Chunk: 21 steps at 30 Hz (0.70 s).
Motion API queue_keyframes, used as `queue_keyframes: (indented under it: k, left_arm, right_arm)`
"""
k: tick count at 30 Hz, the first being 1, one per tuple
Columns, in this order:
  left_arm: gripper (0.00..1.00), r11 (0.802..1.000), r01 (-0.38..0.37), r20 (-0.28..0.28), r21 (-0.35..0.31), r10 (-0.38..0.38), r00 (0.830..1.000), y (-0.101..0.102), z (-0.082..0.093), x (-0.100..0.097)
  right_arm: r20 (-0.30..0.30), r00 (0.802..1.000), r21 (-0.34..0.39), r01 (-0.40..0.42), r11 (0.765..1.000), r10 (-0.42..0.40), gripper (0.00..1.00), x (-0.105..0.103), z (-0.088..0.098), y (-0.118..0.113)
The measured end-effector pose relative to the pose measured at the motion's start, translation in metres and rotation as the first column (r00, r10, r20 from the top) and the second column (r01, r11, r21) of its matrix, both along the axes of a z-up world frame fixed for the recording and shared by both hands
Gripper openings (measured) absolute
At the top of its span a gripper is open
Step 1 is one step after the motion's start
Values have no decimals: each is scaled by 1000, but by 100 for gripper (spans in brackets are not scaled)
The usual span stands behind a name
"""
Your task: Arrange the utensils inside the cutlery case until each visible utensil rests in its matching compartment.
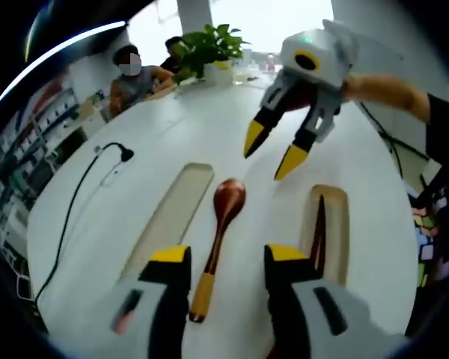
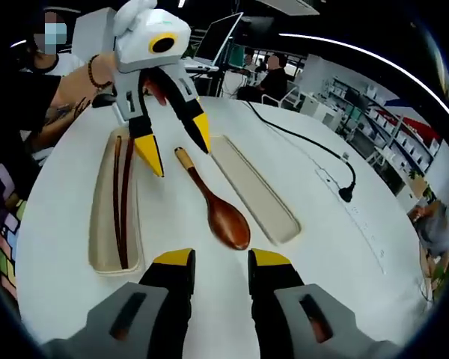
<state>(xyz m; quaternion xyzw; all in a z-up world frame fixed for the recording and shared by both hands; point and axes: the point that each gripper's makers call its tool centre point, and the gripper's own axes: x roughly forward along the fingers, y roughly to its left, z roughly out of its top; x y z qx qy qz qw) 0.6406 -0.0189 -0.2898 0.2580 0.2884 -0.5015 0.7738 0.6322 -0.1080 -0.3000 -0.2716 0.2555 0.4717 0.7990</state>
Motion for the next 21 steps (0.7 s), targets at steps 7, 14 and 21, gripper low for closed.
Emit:
queue_keyframes:
  k: [7,14,21]
  left_arm:
    - [36,999,6,-35,52,-4,999,-3,-15,2]
    - [29,996,6,-62,91,0,998,-1,-23,6]
    - [27,995,9,-102,96,1,995,-2,-31,4]
  right_arm:
    - [19,1000,1,-25,1000,25,31,8,-8,11]
    - [23,999,23,-34,999,33,35,17,-6,25]
    - [-35,999,35,-22,999,24,32,21,-16,31]
